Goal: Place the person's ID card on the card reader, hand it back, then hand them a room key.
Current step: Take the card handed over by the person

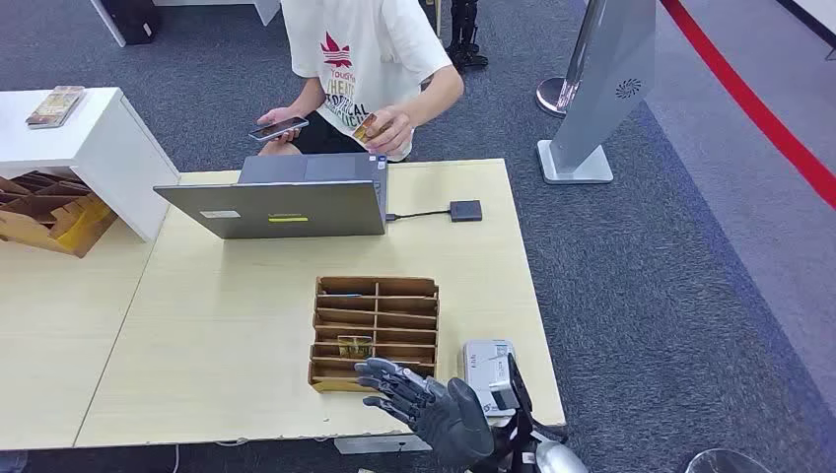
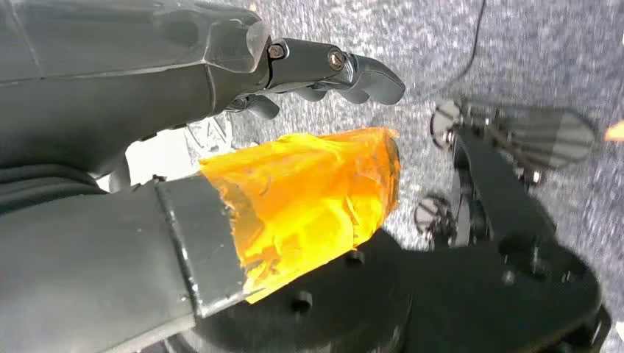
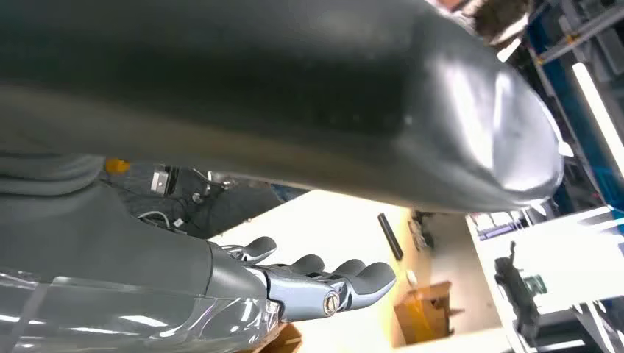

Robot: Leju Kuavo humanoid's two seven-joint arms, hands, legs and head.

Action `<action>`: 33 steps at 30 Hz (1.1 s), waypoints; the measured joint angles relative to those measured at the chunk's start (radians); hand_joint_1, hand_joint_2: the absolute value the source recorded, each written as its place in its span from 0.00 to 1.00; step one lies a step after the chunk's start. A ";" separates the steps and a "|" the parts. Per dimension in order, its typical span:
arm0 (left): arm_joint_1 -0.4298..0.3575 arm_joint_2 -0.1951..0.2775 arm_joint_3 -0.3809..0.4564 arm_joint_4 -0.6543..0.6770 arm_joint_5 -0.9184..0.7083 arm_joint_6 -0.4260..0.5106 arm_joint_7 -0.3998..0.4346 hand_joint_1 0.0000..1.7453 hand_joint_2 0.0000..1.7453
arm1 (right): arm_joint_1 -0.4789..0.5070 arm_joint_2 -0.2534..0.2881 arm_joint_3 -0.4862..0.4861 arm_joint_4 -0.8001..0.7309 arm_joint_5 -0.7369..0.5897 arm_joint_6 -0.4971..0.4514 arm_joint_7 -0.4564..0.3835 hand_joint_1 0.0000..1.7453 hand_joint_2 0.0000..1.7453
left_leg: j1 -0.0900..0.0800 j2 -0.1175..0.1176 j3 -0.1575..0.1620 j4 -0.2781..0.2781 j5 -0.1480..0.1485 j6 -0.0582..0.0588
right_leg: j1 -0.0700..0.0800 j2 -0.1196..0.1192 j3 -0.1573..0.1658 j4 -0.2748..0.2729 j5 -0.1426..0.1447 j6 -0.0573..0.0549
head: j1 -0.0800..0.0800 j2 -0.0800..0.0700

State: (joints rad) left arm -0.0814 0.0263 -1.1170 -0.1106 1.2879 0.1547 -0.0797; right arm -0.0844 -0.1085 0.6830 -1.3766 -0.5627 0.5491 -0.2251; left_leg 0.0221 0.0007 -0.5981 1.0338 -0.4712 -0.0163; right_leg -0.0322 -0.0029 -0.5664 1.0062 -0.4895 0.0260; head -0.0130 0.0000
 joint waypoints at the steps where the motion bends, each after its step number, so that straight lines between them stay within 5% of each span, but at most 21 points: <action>1: 0.000 0.001 0.000 0.000 0.001 -0.003 0.000 0.00 0.00 | -0.005 0.001 0.004 0.002 0.000 0.001 0.003 0.00 0.00 | 0.000 0.000 0.000 0.000 0.000 0.000 | 0.000 0.000 0.000 0.000 0.000 0.000 | 0.000 0.000; 18: 0.011 0.017 0.009 0.000 0.008 -0.059 0.037 0.00 0.00 | -0.073 0.025 0.072 0.037 -0.015 0.013 0.029 0.00 0.00 | 0.000 0.000 0.000 0.000 0.000 0.000 | 0.000 0.000 0.000 0.000 0.000 0.000 | 0.000 0.000; 22: 0.015 0.019 0.009 0.000 0.013 -0.073 0.044 0.00 0.00 | -0.071 0.025 0.079 0.030 0.004 -0.003 0.028 0.00 1.00 | 0.000 0.000 0.000 0.000 0.000 0.000 | 0.000 0.000 0.000 0.000 0.000 0.000 | 0.000 0.000; 33: 0.026 0.025 0.009 0.001 0.030 -0.094 0.044 0.00 0.00 | -0.092 0.025 0.079 -0.048 0.174 -0.156 0.007 0.00 1.00 | 0.000 0.000 0.000 0.000 0.000 0.000 | 0.000 0.000 0.000 0.000 0.000 0.000 | 0.000 0.000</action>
State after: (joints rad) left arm -0.0558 0.0517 -1.1081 -0.1099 1.3179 0.0607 -0.0361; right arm -0.1767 -0.0831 0.7624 -1.4242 -0.3888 0.3934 -0.2185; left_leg 0.0221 0.0005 -0.5979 1.0338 -0.4711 -0.0163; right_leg -0.0322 -0.0034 -0.5665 1.0061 -0.4895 0.0260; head -0.0132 0.0000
